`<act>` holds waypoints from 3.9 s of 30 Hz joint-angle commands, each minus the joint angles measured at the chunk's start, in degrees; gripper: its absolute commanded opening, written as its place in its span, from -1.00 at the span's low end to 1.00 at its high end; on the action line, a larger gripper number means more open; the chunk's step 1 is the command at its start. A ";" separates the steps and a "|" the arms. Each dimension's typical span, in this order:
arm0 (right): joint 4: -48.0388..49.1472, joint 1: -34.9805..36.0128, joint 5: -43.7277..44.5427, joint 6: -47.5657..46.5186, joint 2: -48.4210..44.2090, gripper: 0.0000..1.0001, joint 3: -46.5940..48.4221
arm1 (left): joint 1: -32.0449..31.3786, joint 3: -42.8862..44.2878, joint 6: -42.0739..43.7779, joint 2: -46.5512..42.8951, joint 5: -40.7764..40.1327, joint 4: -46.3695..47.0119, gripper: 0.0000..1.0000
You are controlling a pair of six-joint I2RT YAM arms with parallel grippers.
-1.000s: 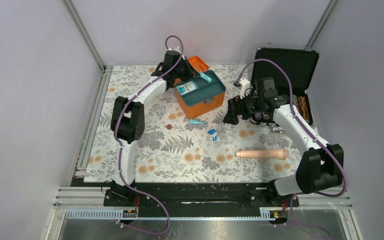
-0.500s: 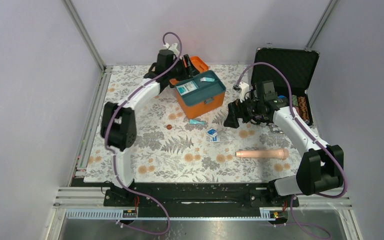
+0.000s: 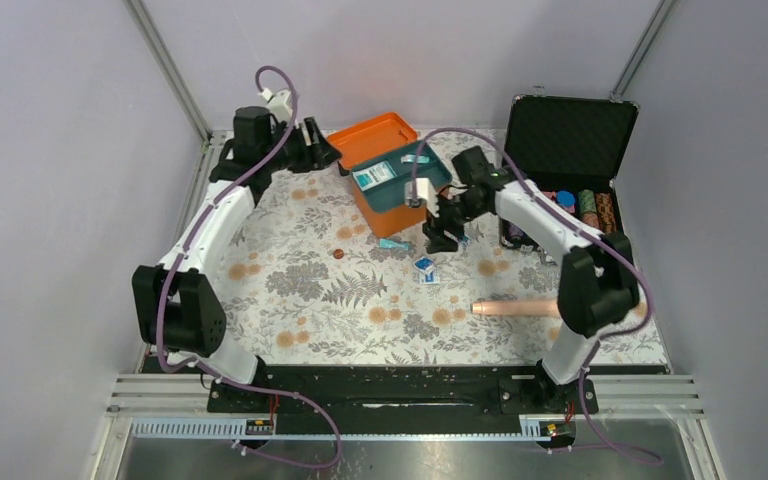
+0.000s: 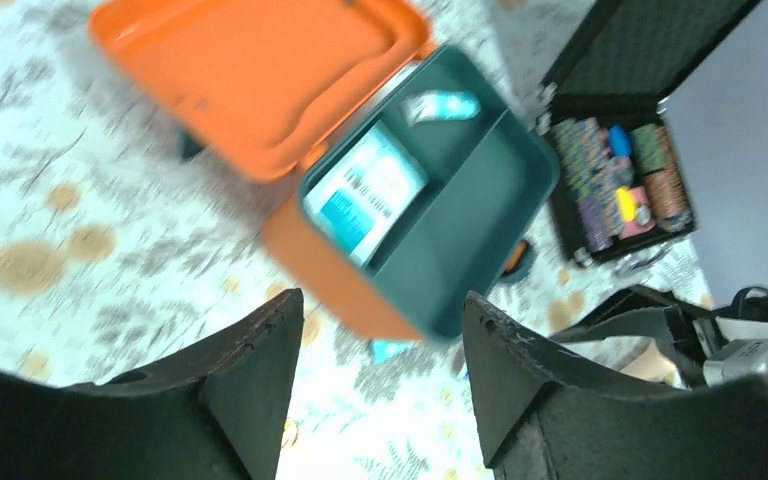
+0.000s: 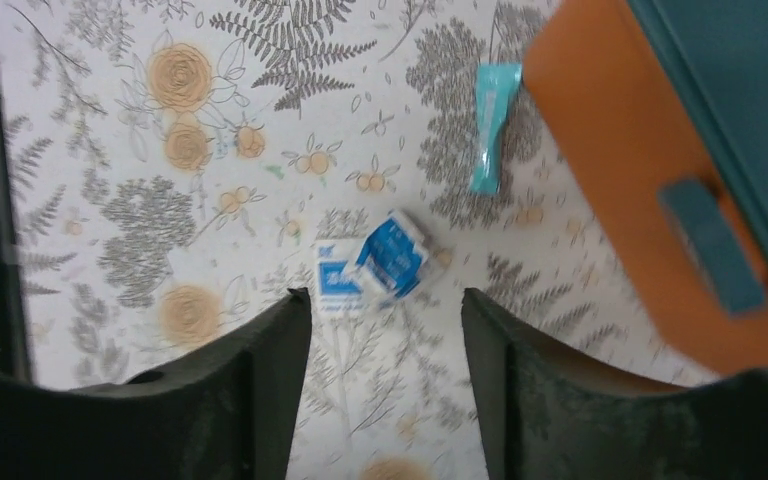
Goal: Organize the medicine kit
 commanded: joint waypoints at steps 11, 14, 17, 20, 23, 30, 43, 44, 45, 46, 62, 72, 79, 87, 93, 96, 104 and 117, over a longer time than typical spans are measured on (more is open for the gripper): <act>7.95 10.24 14.75 -14.18 17.12 0.01 8.87 | 3.03 -9.43 10.42 -17.13 -2.97 -9.72 0.21; 8.35 10.41 16.88 -14.12 19.62 0.00 10.96 | 3.03 -10.26 10.63 -17.96 -2.27 -9.90 0.21; 8.37 10.70 19.00 -14.98 21.72 -0.01 12.09 | 3.03 -10.71 10.22 -18.12 -1.89 -9.77 0.22; 8.44 11.07 19.51 -15.02 23.08 -0.01 12.98 | 3.03 -11.03 9.45 -17.80 -1.43 -9.09 0.21; 8.36 11.72 19.43 -15.32 23.80 -0.01 13.01 | 3.12 -10.94 9.07 -17.11 -1.35 -8.73 0.21; 4.39 13.18 20.23 -16.27 27.02 -0.07 16.20 | 3.39 -11.81 8.28 -17.00 -1.35 -8.02 0.21; -4.44 13.63 19.90 -18.02 26.98 -0.87 20.12 | 3.38 -13.09 7.31 -17.10 -1.31 -7.34 0.21; -4.71 13.67 19.02 -17.98 25.25 -0.89 18.89 | 3.38 -13.07 7.20 -17.11 -1.37 -7.27 0.21; -4.70 13.67 17.81 -17.78 22.13 -0.90 17.34 | 3.38 -13.21 7.18 -16.99 -1.42 -7.18 0.21; -4.71 13.65 16.30 -17.64 20.27 -0.90 15.86 | 3.38 -13.32 7.13 -16.97 -1.49 -7.10 0.21; 24.11 4.93 16.15 44.58 4.31 -0.96 15.76 | 3.39 -11.02 6.35 -14.29 -1.88 -5.82 0.21; 28.32 2.51 21.02 43.05 15.00 -0.96 24.42 | 3.38 -12.44 8.83 -16.63 -3.51 -7.36 0.21; 32.41 2.46 27.43 21.23 20.03 -0.96 25.62 | 3.41 -13.07 9.90 -17.30 -4.08 -7.89 0.21; 35.93 2.42 28.30 12.06 21.37 0.04 25.36 | 3.45 -12.53 9.86 -16.36 -4.03 -7.38 0.21; 34.52 2.04 26.46 18.04 14.07 0.21 22.25 | 3.47 -12.59 8.85 -15.59 -3.77 -6.78 0.21; 31.42 1.81 19.98 20.99 8.75 0.22 18.37 | 3.48 -12.85 8.07 -15.13 -3.48 -6.15 0.21; 16.42 1.85 2.94 20.28 -1.43 0.14 2.39 | 3.47 -13.73 6.06 -13.87 -2.76 -4.62 0.22; -2.04 5.37 11.97 6.69 7.28 0.23 0.07 | 3.47 -14.92 5.33 -13.80 -2.70 -3.97 0.22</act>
